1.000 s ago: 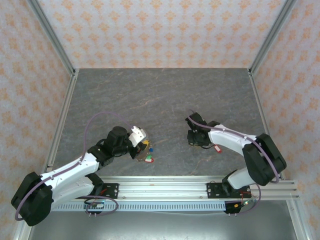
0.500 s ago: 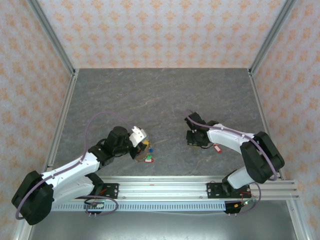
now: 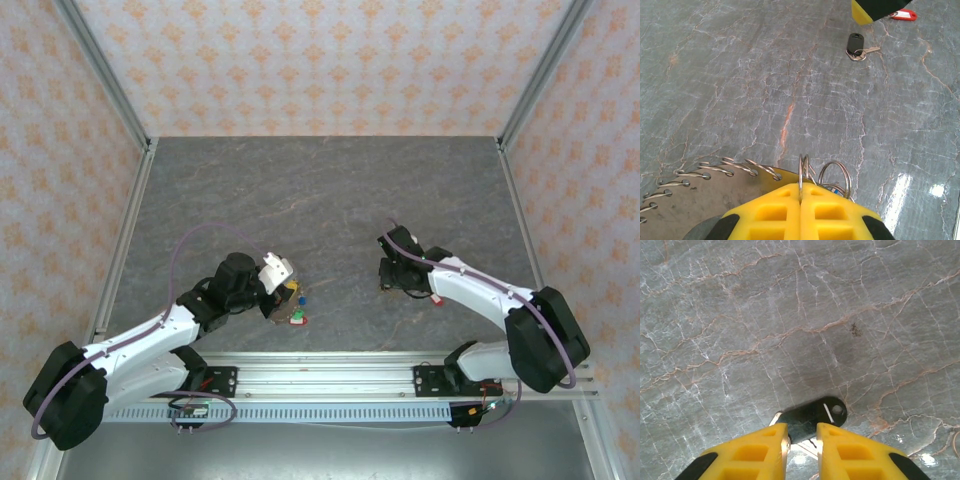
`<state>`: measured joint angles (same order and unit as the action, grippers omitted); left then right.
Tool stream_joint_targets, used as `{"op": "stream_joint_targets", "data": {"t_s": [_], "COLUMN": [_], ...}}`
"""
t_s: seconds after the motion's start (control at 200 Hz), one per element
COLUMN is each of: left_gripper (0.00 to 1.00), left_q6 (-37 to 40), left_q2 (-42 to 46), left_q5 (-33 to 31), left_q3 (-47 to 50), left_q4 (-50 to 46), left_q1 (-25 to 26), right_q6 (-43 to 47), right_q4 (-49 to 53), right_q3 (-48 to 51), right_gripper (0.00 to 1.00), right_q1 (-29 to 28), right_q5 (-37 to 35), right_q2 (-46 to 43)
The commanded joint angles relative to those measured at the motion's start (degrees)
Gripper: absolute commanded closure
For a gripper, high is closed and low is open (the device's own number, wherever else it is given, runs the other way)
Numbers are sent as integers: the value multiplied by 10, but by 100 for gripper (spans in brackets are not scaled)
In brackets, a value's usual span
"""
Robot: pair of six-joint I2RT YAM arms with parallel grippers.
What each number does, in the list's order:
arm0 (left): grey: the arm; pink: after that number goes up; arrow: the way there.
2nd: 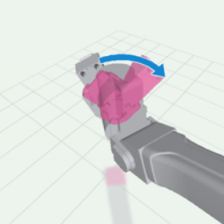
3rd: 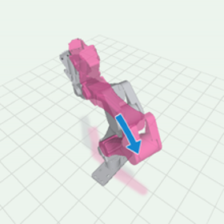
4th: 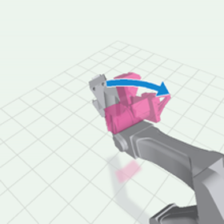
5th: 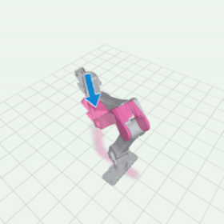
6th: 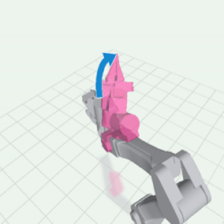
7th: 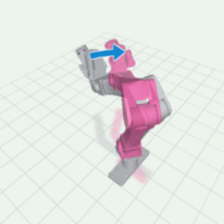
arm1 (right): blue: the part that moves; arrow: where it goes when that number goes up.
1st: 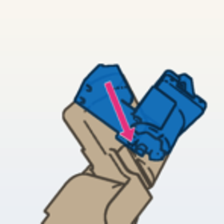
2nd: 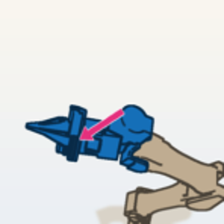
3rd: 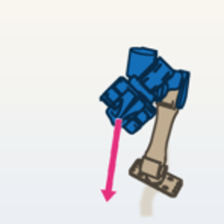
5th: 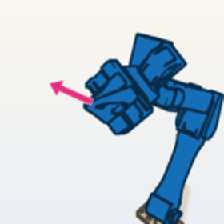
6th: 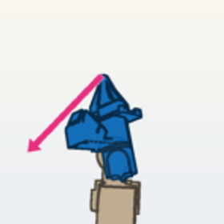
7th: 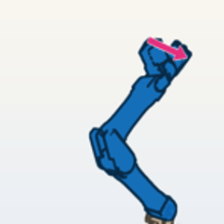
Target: Put the keys on the keyring
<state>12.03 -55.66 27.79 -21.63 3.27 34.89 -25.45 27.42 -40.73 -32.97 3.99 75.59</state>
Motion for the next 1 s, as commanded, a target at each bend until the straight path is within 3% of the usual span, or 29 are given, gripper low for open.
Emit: {"op": "stream_joint_targets", "data": {"t_s": [0.0, 0.996], "left_gripper": [100, 100], "left_q6": [7, 8], "left_q2": [5, -9], "left_q5": [-1, 0], "left_q3": [-12, -14], "left_q4": [2, 6], "left_q1": [3, 3], "right_q6": [5, 8], "right_q4": [8, 9], "right_q3": [6, -8], "right_gripper": [78, 78], "right_q1": [-3, -3], "right_q5": [-16, 2], "right_q2": [-3, 29]}}
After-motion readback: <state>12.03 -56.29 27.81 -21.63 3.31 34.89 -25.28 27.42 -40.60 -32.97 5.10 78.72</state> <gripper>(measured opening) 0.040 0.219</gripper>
